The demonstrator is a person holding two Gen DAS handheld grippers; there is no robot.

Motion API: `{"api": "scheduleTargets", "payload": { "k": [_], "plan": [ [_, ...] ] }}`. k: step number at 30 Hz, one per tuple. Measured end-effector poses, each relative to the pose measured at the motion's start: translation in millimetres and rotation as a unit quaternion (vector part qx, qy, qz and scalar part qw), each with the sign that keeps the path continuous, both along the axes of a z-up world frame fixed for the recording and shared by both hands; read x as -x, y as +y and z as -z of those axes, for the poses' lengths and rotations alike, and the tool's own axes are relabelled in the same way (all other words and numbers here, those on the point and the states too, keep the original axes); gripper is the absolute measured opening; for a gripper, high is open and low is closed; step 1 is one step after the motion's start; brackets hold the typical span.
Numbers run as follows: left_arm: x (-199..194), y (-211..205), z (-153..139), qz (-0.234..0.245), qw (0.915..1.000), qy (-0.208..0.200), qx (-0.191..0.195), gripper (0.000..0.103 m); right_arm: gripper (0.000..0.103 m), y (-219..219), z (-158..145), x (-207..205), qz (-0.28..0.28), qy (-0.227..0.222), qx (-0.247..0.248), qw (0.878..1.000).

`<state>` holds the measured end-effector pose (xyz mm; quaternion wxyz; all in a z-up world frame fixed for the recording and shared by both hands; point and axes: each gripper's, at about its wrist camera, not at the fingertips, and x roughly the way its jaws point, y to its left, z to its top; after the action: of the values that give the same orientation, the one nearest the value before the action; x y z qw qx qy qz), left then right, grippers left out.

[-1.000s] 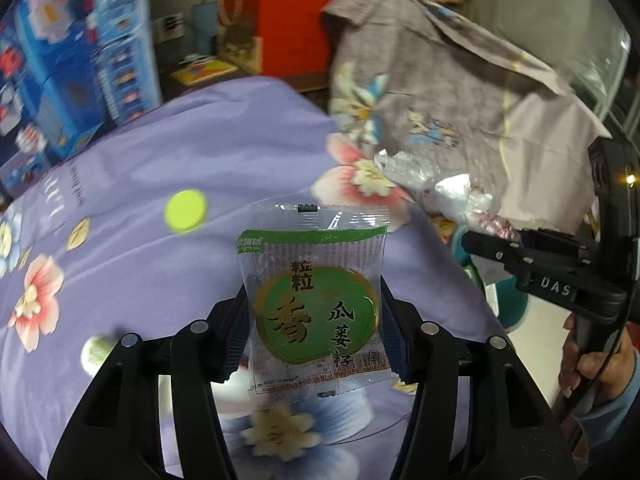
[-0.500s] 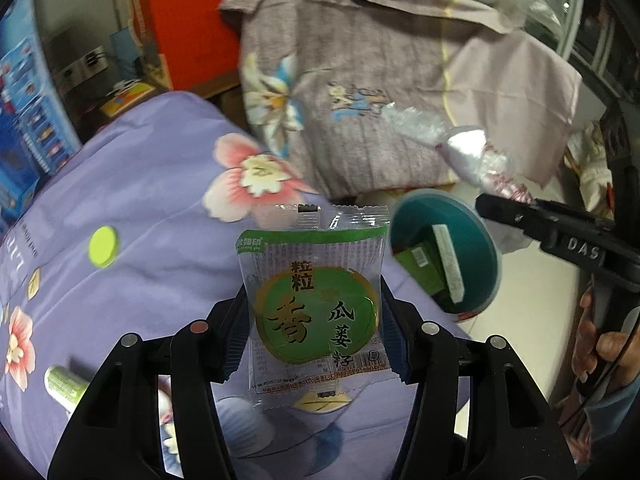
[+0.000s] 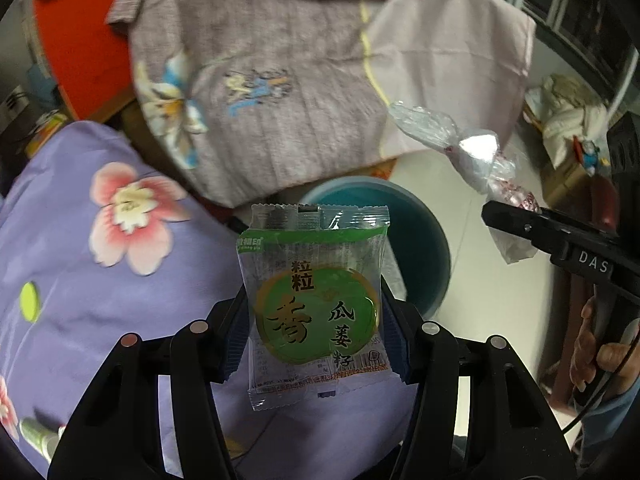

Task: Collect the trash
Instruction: 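Carry both items over the bin and open both grippers to drop them, then move both grippers back to the trash on the tablecloth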

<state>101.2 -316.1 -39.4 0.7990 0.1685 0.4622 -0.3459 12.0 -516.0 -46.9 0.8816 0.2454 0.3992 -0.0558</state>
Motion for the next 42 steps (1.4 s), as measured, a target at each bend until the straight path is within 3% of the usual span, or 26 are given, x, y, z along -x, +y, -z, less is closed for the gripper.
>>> {"api": "scheduleTargets", "payload": {
  "k": [11, 16, 18, 21, 29, 31, 33, 42],
  "plan": [
    [-1.7, -56.7, 56.6, 0.045, 0.9969, 0.049, -0.042, 0.061, 0.036, -20.3, 41.5, -1.8, 0.017, 0.038, -0.037, 0.998],
    [-7.0, -71.4, 74.8, 0.051, 0.9947, 0.069, -0.058, 0.073, 0.036, -25.1, 49.1, -6.4, 0.021, 0.050, -0.042, 0.998],
    [-8.5, -70.5, 78.1, 0.046, 0.9949, 0.068, -0.059, 0.082, 0.036, -26.3, 52.0, -8.7, 0.022, 0.054, -0.042, 0.997],
    [-13.0, -65.1, 78.2, 0.039, 0.9955, 0.066, -0.056, 0.087, 0.036, -27.1, 56.2, -12.7, 0.021, 0.059, -0.044, 0.997],
    [-22.7, -42.8, 71.7, 0.007, 0.9967, 0.059, -0.056, 0.093, 0.039, -24.6, 69.2, -29.2, 0.016, 0.072, -0.048, 0.996],
    [-24.0, -37.2, 68.8, 0.002, 0.9969, 0.056, -0.055, 0.093, 0.045, -24.9, 73.1, -33.0, 0.018, 0.076, -0.048, 0.996],
    [-24.8, -32.4, 66.6, -0.002, 0.9971, 0.054, -0.053, 0.094, 0.061, -25.4, 75.2, -35.7, 0.024, 0.077, -0.047, 0.996],
    [-20.9, -24.5, 63.9, -0.001, 0.9972, 0.059, -0.047, 0.095, 0.074, -24.6, 79.9, -36.9, 0.033, 0.092, -0.047, 0.994]
  ]
}}
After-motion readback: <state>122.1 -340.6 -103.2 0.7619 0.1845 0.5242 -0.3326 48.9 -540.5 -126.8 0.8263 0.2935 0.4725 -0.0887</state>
